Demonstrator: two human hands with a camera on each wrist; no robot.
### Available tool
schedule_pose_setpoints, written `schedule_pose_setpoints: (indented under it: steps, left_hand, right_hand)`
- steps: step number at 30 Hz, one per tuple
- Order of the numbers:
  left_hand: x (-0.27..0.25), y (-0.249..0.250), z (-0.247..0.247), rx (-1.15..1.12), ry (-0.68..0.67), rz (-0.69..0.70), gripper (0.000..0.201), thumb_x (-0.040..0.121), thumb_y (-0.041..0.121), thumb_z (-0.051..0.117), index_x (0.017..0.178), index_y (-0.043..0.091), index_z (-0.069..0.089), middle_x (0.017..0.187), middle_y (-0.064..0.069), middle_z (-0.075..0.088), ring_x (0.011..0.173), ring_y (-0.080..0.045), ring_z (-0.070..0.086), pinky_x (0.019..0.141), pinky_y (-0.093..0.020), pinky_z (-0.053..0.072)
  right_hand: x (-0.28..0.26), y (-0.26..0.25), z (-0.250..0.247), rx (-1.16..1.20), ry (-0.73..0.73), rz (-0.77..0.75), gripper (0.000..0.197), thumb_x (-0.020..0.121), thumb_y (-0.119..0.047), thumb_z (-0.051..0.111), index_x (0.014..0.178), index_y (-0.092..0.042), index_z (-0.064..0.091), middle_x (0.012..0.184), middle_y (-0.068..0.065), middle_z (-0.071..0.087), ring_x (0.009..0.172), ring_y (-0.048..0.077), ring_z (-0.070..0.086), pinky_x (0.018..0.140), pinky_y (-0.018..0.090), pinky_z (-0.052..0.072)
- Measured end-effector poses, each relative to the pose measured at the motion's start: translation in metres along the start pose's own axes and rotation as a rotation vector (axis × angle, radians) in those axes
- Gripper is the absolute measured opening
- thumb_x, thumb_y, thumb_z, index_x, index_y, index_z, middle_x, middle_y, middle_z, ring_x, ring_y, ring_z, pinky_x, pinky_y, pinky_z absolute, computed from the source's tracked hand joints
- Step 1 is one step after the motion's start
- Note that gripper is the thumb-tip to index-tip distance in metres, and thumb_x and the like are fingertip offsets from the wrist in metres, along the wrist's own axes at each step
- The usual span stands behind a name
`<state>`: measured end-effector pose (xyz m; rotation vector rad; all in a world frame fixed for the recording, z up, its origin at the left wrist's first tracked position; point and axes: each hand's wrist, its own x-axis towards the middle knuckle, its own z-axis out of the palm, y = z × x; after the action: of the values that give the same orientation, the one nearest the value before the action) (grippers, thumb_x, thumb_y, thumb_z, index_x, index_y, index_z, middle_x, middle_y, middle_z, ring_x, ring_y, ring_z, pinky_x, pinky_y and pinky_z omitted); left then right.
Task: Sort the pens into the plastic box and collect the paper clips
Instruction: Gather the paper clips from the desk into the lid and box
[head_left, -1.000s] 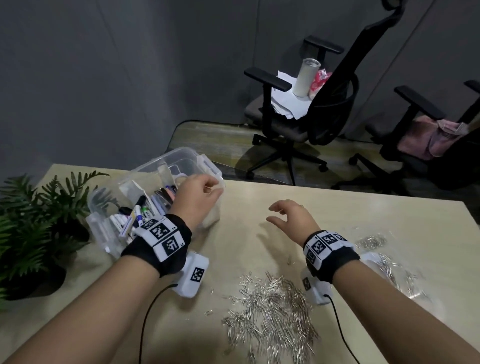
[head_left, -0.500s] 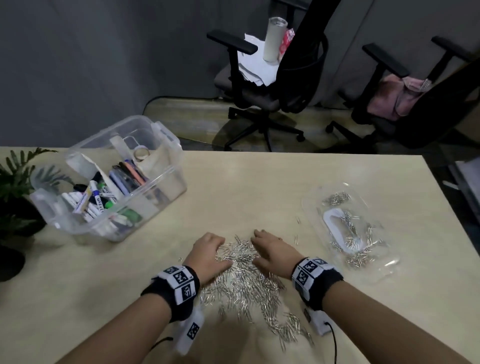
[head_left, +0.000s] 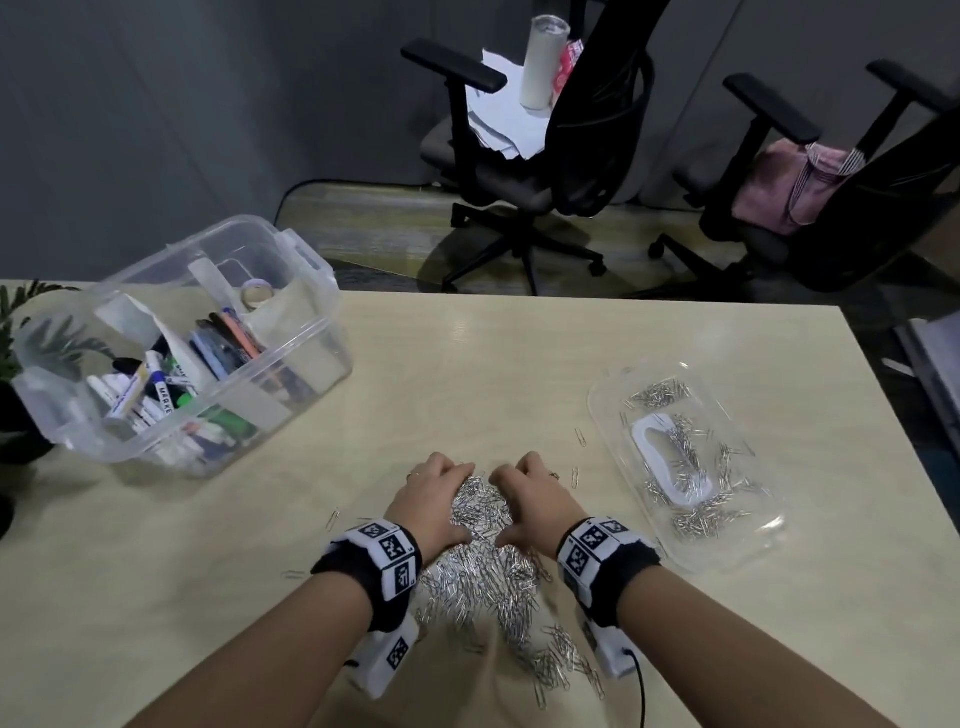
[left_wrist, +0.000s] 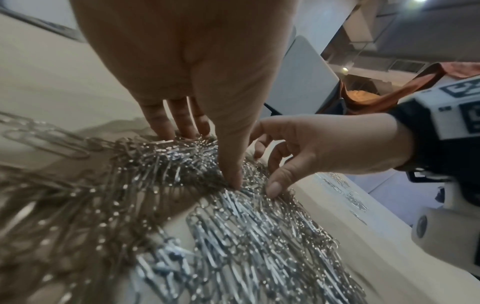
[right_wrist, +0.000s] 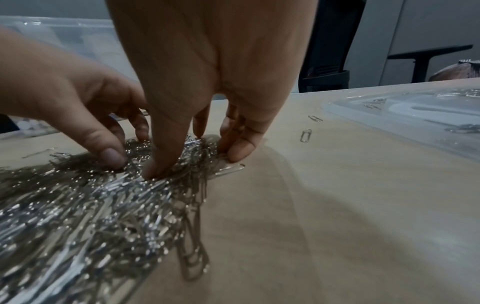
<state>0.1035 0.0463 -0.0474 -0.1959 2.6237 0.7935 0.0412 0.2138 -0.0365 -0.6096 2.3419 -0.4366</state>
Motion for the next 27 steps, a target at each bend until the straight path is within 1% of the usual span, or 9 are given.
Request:
schedule_pose_setpoints:
  steps: [2,5,8,10,13,17,21,24,27]
  left_hand:
    - [0.006,0.003,0.003,-0.01,0.019,-0.006,0.07,0.072,0.03,0.079,0.134,0.029,0.046,0.121,0.006,0.043,0.115,-0.015,0.042,0.098,-0.029,0.04]
    - [0.012,0.003,0.002,-0.027,0.048,-0.008,0.042,0.078,0.021,0.073,0.117,0.027,0.059,0.112,0.005,0.051,0.108,-0.016,0.049,0.091,-0.027,0.041]
    - [0.015,0.001,-0.001,-0.03,0.057,-0.027,0.025,0.082,0.019,0.068,0.107,0.024,0.063,0.107,0.003,0.058,0.102,-0.017,0.054,0.086,-0.025,0.04]
    - [0.017,0.0,-0.004,-0.043,0.058,-0.036,0.019,0.084,0.02,0.067,0.102,0.022,0.065,0.103,0.002,0.06,0.099,-0.017,0.056,0.083,-0.024,0.04]
    - [0.02,-0.001,-0.011,-0.072,0.031,-0.061,0.015,0.084,0.023,0.068,0.099,0.019,0.067,0.1,0.001,0.064,0.094,-0.015,0.058,0.08,-0.023,0.042]
    - [0.021,-0.005,-0.019,-0.104,0.007,-0.114,0.018,0.082,0.024,0.071,0.099,0.019,0.069,0.101,0.001,0.067,0.094,-0.015,0.06,0.084,-0.024,0.046]
    - [0.015,-0.007,-0.029,-0.148,0.026,-0.147,0.017,0.081,0.023,0.072,0.096,0.017,0.07,0.098,0.0,0.069,0.091,-0.014,0.061,0.083,-0.026,0.048]
    - [0.008,-0.008,-0.036,-0.192,0.058,-0.167,0.017,0.079,0.023,0.074,0.095,0.017,0.071,0.093,0.0,0.069,0.084,-0.012,0.06,0.077,-0.022,0.046]
    - [0.001,-0.009,-0.044,-0.232,0.073,-0.181,0.016,0.076,0.023,0.077,0.09,0.018,0.071,0.088,0.001,0.068,0.08,-0.012,0.06,0.074,-0.021,0.047]
  right_hand:
    - [0.005,-0.001,0.0,0.028,0.001,0.005,0.066,0.068,-0.023,0.083,0.124,-0.02,0.047,0.117,0.002,0.039,0.093,0.019,0.05,0.084,0.03,0.045]
    - [0.013,-0.002,-0.001,0.016,0.001,-0.007,0.05,0.074,-0.024,0.079,0.116,-0.017,0.054,0.107,0.0,0.044,0.095,0.021,0.054,0.078,0.026,0.04]
    - [0.021,-0.003,-0.003,0.039,0.022,-0.005,0.036,0.075,-0.024,0.077,0.106,-0.016,0.06,0.096,-0.002,0.046,0.092,0.02,0.054,0.075,0.024,0.037]
    - [0.027,-0.003,-0.006,0.043,0.009,-0.005,0.03,0.076,-0.022,0.076,0.101,-0.014,0.063,0.098,0.003,0.054,0.094,0.022,0.055,0.074,0.025,0.036]
    - [0.032,-0.003,-0.008,0.026,-0.029,-0.006,0.023,0.079,-0.021,0.074,0.098,-0.011,0.065,0.105,0.009,0.058,0.097,0.025,0.058,0.077,0.026,0.039]
    - [0.036,-0.006,-0.009,-0.015,-0.06,-0.015,0.02,0.081,-0.02,0.071,0.097,-0.009,0.068,0.107,0.009,0.054,0.099,0.026,0.057,0.078,0.025,0.038]
    - [0.033,-0.009,-0.008,-0.042,-0.069,-0.059,0.005,0.083,-0.016,0.068,0.081,-0.014,0.063,0.092,0.003,0.05,0.09,0.024,0.056,0.073,0.023,0.037]
    - [0.031,-0.011,-0.009,-0.018,-0.062,-0.063,0.005,0.082,-0.017,0.069,0.082,-0.013,0.066,0.086,0.002,0.06,0.081,0.018,0.056,0.072,0.024,0.039]
    - [0.027,-0.013,-0.013,0.016,-0.077,-0.065,0.007,0.08,-0.017,0.07,0.084,-0.011,0.069,0.087,0.004,0.069,0.076,0.013,0.055,0.072,0.023,0.042]
